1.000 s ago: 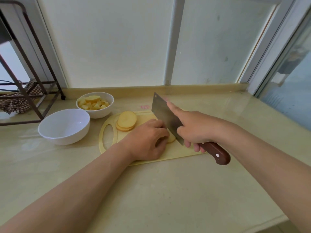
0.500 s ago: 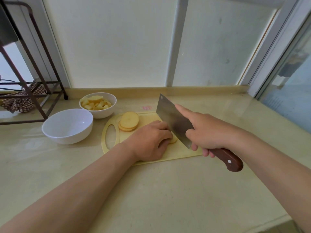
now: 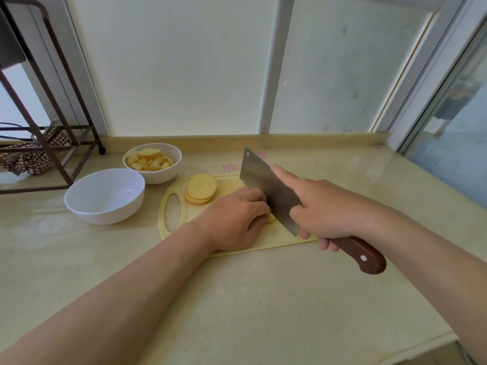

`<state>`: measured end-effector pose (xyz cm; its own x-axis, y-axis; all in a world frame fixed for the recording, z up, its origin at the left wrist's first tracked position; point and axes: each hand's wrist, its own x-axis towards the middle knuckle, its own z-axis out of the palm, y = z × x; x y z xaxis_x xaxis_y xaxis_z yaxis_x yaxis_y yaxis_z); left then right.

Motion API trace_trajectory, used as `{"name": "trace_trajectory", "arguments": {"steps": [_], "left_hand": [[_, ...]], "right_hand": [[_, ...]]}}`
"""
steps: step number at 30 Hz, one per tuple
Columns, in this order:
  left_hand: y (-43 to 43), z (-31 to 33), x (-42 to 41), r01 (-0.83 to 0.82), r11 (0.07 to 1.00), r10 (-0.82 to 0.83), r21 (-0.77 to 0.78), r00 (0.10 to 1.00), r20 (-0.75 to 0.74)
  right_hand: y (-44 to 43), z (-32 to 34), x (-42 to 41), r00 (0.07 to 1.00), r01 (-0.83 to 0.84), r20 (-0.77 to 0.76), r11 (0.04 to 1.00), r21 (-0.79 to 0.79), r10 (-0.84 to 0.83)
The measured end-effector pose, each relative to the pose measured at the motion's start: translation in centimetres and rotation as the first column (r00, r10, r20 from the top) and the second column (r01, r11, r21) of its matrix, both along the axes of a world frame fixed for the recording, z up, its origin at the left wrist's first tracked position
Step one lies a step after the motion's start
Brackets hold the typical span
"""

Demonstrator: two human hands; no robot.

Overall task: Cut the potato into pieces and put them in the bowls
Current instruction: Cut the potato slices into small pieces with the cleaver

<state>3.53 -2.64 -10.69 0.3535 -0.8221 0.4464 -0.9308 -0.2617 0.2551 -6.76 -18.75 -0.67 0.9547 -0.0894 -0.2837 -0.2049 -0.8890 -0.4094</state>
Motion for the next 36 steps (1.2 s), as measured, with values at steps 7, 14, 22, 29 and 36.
{"name": "trace_trajectory", "arguments": {"steps": [7,14,22,29,36], "left_hand": [[0.0,-0.1,0.2,-0.001,1.0,0.001,0.013,1.0,0.004],[-0.1,-0.3,0.3,0.018,1.0,-0.018,-0.019,1.0,0.013],[0.1,-0.6,0.0,0.028,0.999,-0.026,-0.038,0.999,0.048],[0.2,-0.6,0.0,0.011,0.998,-0.008,-0.056,0.998,0.056],[0.1,-0.5,0.1,0.011,0.999,-0.008,-0.05,0.998,0.056]], "right_hand": [[0.0,0.8,-1.8,0.995,-0.079,-0.076,0.987,-0.138,0.069],[0.6,0.0,-0.1,0.994,-0.068,-0.099,0.99,-0.123,0.055],[1.0,-0.9,3.1,1.0,-0.016,-0.021,1.0,-0.005,0.016],[0.5,-0.4,2.1,1.0,-0.013,0.006,1.0,0.003,0.013],[0.4,0.2,1.2,1.0,-0.008,0.008,1.0,0.019,0.007]]}}
